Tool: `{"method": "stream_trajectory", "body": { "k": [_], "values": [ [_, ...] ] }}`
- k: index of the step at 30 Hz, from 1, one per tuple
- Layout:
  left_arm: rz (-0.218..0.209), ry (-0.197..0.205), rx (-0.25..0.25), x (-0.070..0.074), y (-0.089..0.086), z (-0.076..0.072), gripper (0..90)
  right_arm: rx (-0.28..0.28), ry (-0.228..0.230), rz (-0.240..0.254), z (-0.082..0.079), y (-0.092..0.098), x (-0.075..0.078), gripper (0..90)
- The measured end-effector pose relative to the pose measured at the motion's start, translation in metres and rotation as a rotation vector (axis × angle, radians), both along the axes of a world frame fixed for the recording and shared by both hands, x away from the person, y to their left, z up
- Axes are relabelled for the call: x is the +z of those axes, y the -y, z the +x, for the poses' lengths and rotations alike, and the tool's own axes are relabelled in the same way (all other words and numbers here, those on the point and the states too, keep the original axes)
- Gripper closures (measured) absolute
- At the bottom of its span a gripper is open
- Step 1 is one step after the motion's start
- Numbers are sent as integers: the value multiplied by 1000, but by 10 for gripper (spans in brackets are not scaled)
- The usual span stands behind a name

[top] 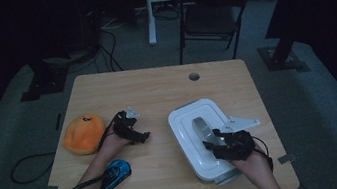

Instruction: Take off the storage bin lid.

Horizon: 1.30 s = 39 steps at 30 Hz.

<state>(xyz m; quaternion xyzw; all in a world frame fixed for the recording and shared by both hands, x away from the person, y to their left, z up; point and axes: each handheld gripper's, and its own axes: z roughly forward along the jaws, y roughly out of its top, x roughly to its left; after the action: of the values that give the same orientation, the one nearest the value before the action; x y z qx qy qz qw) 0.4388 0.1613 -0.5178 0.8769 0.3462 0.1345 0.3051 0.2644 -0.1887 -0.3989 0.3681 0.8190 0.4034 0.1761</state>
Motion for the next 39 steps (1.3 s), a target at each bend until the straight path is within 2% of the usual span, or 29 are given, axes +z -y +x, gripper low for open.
{"method": "stream_trajectory", "body": {
  "k": [4, 9, 12, 18, 28, 39],
  "values": [
    [-21, 9, 28, -2, -2, 3, 7, 11, -13, 11, 0, -1, 1, 536],
    [-52, 38, 37, -5, -4, 2, 7, 30, -26, 18, -1, -3, 2, 630],
    [-52, 39, 42, -5, -4, 2, 6, 23, -27, 16, -2, -3, 2, 636],
    [-52, 39, 43, -5, -4, 2, 7, 18, -44, 66, -2, 2, 5, 668],
    [-54, 40, 45, -5, -4, 2, 7, 31, -13, 111, -2, 13, 25, 682],
    [-53, 41, 44, -5, -4, 2, 7, -34, 42, 112, 9, 36, 43, 684]
  ]
}}
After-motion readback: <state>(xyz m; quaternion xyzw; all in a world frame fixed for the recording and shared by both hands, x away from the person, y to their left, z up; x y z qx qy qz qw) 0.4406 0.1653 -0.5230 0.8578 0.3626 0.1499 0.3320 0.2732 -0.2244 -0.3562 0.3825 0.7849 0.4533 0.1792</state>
